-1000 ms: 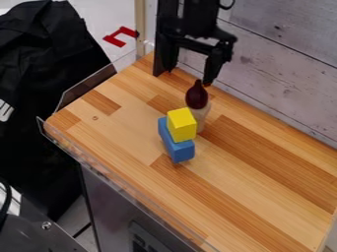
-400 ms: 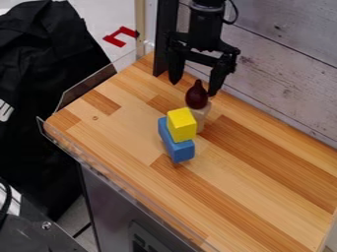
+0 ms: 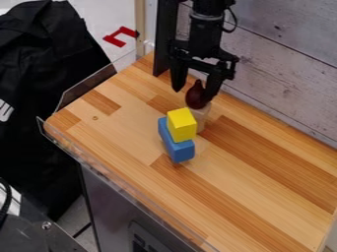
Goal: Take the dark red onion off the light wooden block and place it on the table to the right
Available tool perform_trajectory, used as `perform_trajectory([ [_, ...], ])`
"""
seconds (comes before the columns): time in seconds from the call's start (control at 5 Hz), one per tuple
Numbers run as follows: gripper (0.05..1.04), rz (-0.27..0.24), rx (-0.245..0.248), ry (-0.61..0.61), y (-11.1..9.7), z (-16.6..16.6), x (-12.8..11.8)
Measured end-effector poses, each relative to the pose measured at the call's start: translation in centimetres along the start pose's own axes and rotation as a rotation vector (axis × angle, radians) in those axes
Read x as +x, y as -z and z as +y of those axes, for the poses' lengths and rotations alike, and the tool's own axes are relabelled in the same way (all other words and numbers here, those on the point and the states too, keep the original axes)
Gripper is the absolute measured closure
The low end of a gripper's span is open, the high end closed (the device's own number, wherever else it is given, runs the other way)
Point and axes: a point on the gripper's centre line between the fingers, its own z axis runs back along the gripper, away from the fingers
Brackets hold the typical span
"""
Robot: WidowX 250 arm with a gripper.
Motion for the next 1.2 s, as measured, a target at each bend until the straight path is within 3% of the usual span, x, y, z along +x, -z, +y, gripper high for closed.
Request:
perform_trajectory([
  [0.2,0.684,-0.006,-0.001,0.0,-0.1,0.0,0.2],
  [0.4,0.833,-0.025,-0.001,0.002,-0.5,0.0,0.4],
  [0.8,0.929,-0.037,0.008,0.009,-1.1,-0.2,-0.2],
  [1.2,0.965,-0.12,0.039,0.029,-4.7,-1.5,-1.5],
])
